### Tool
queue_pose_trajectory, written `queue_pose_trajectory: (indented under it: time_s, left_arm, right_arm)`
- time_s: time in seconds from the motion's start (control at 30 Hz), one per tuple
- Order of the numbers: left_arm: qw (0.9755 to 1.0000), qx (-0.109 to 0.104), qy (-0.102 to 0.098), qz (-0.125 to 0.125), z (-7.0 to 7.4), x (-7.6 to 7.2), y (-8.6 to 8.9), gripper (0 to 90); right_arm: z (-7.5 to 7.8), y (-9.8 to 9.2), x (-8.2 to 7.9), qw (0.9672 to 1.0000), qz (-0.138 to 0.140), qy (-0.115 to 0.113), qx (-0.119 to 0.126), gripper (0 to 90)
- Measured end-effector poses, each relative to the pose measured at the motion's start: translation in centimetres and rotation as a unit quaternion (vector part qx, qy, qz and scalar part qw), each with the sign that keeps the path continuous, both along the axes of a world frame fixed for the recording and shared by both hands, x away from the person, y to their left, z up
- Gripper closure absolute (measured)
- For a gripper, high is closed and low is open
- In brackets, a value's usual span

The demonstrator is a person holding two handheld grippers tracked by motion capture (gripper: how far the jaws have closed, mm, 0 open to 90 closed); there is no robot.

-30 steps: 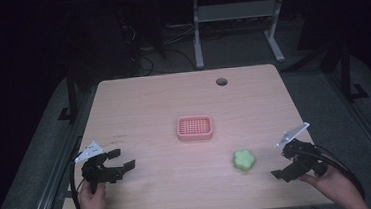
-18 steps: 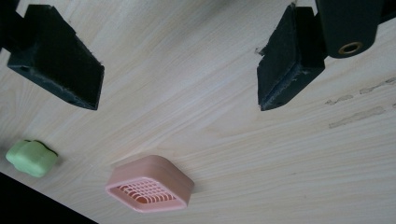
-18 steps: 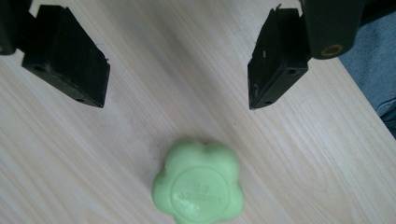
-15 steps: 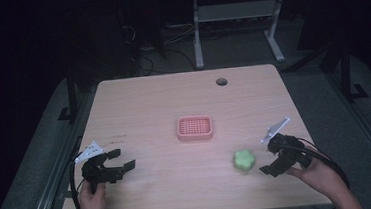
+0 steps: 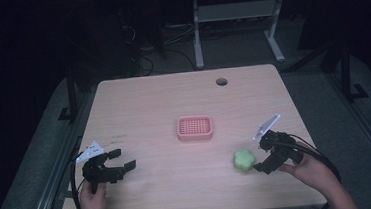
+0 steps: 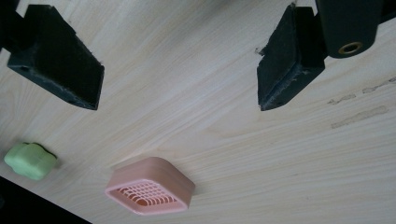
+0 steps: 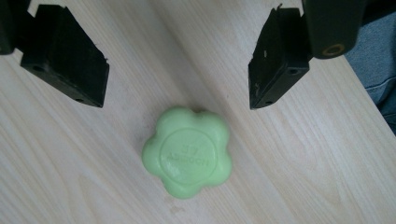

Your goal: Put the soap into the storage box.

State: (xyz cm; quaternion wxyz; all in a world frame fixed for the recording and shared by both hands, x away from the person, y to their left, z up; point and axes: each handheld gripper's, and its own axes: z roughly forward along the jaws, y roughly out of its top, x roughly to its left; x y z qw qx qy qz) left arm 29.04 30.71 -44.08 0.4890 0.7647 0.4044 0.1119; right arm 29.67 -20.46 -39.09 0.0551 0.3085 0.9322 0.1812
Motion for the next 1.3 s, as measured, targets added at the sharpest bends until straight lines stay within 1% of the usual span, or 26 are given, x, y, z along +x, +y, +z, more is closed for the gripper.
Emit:
queue_pose_trajectory:
  time_s: [0.13,0.3,0.67,0.9,1.2,1.23,1.3]
  left_arm:
    - [1.0000,-0.001,-0.001,0.000,0.0,0.0,0.1,14.6]
    - [1.0000,-0.002,-0.001,0.001,0.0,0.0,0.1,14.6]
    - [1.0000,-0.001,-0.001,-0.001,0.0,0.0,0.1,14.6]
    - [1.0000,-0.001,-0.001,-0.001,0.0,0.0,0.1,14.6]
    - [1.0000,-0.001,-0.002,-0.002,0.0,0.1,0.1,14.6]
    - [1.0000,-0.001,-0.002,-0.002,0.0,0.1,0.1,14.6]
    - [1.0000,-0.001,-0.001,-0.002,0.0,0.0,0.1,14.6]
  right_arm:
    - [-0.2,0.5,0.2,1.0000,0.004,0.004,-0.004,18.7]
    - [-0.5,1.3,0.7,0.9999,0.011,0.004,-0.010,18.4]
    - [-1.1,2.9,1.7,0.9994,0.022,0.016,-0.019,17.3]
    - [-1.4,3.5,2.1,0.9992,0.026,0.019,-0.024,17.0]
    - [-2.1,4.0,2.6,0.9987,0.024,0.033,-0.030,16.0]
    - [-2.4,4.1,2.8,0.9985,0.024,0.034,-0.035,16.0]
    - [-2.6,4.1,2.9,0.9984,0.024,0.036,-0.037,16.0]
